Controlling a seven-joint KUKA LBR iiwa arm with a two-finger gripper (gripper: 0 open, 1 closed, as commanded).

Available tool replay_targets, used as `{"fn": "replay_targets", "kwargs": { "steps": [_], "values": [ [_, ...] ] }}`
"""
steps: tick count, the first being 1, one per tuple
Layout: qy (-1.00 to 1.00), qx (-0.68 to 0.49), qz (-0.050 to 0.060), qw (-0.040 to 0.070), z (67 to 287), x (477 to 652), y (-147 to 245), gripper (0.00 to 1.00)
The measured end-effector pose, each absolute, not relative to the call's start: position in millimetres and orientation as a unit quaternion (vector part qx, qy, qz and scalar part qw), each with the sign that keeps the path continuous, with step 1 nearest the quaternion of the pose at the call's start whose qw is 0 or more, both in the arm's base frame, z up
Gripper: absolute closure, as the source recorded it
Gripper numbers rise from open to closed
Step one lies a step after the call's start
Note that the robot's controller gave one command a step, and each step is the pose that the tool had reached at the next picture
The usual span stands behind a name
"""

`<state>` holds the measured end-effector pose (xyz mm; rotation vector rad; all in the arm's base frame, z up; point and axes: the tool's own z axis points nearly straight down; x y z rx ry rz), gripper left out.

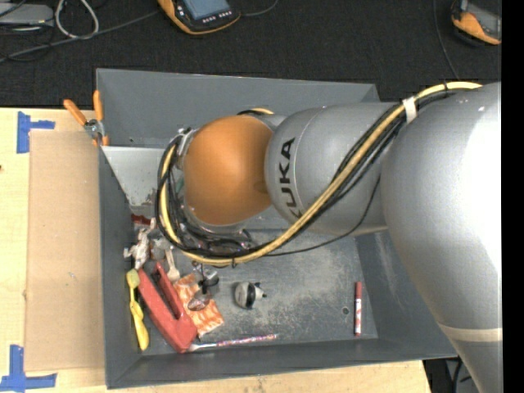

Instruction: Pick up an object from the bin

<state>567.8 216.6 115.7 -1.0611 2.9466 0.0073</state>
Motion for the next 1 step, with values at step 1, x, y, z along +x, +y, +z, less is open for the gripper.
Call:
{"fn": "replay_targets", "kwargs": {
  "steps": [1],
  "values": [
    [0.99, -0.143, 0.002, -0.004, 84.5, 556.8, 190.7, 0.0]
  ]
}}
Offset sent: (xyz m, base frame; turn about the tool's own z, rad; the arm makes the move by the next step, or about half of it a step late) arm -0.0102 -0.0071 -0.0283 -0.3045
